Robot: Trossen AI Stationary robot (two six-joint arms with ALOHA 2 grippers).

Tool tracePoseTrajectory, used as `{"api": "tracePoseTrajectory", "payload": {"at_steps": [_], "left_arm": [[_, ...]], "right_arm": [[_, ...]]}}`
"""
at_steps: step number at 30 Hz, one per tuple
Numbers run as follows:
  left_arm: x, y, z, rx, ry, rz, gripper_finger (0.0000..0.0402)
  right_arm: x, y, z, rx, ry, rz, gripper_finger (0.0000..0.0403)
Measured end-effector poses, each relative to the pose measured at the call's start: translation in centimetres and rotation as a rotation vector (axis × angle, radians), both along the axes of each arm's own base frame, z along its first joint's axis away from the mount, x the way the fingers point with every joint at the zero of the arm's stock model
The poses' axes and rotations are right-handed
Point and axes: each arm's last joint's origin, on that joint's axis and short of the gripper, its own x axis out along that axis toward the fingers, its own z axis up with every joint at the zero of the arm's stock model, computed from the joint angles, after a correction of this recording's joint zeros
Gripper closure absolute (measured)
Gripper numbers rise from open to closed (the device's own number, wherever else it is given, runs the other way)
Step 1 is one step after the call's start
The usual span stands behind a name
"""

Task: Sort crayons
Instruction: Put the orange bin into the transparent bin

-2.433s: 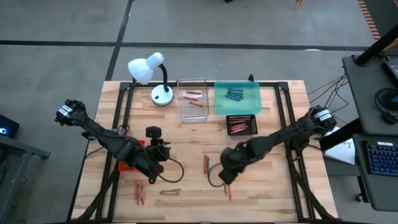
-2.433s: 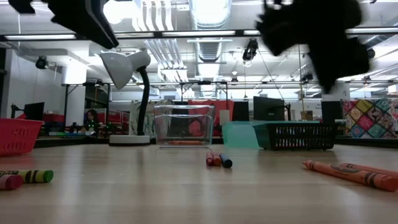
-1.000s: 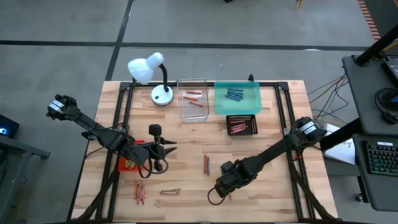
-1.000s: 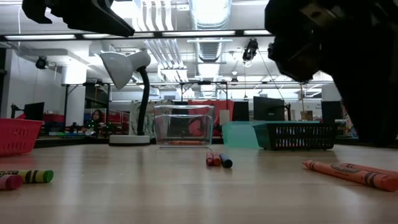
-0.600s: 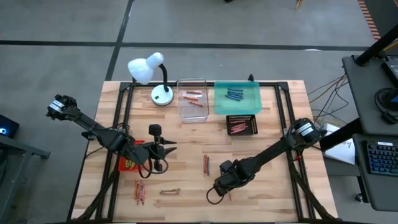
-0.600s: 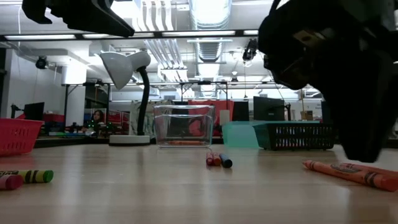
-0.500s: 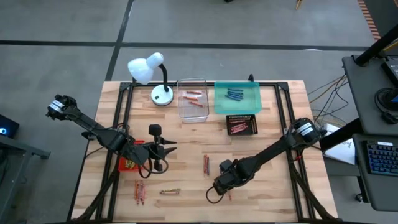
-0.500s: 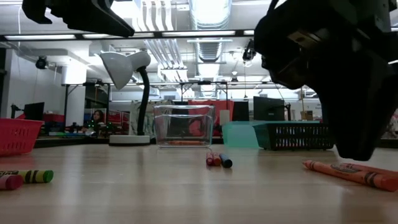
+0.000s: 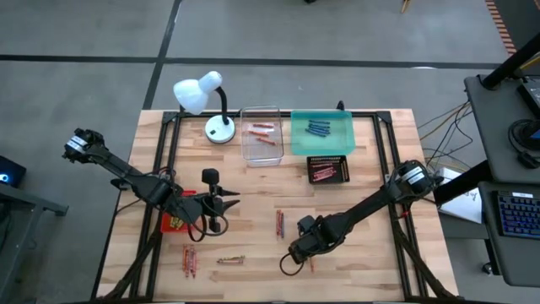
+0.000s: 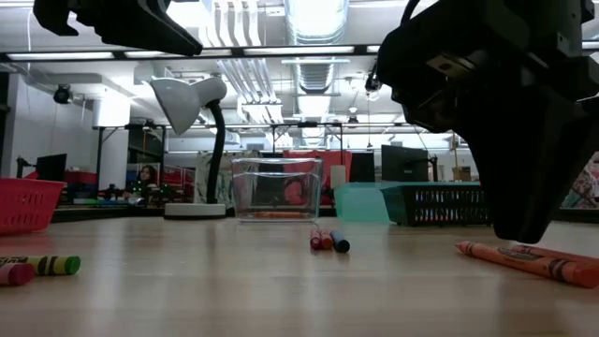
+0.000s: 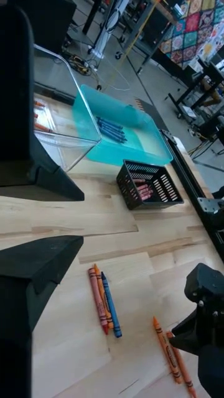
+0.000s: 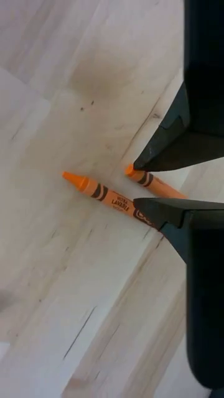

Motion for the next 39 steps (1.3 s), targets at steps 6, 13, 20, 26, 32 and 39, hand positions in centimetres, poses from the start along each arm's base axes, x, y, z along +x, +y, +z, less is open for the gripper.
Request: {"api": "tracePoseTrajectory", "payload": {"at_steps": [6, 13, 20, 26, 32, 39], "left_arm": [[0.0, 0.0, 0.0, 0.0, 0.0, 0.0, 0.032], [0.0, 0.0, 0.0, 0.0, 0.0, 0.0, 0.032], [0.0, 0.0, 0.0, -0.008, -0.003, 0.004, 0.032], [0.0, 0.1, 0.0, -0.023, -0.007, 0.014, 0.032], [0.1, 0.2, 0.1, -0.021, -0.018, 0.029, 0.032], [0.2, 0.3, 0.2, -0.007, -0.037, 0.066, 0.032]], "right_arm": [[-0.1, 0.0, -0.1, -0.002, 0.004, 0.0, 0.0335], [-0.4, -0.2, -0.6, -0.011, 0.02, 0.001, 0.0335], [-1.0, -0.6, -1.6, -0.064, 0.025, 0.012, 0.0335], [-1.2, -0.8, -1.8, -0.075, 0.029, 0.011, 0.0335], [-1.2, -1.0, -1.8, -0.108, 0.018, 0.062, 0.0335], [-0.7, -2.2, -0.9, -0.167, -0.028, 0.376, 0.0335]]}}
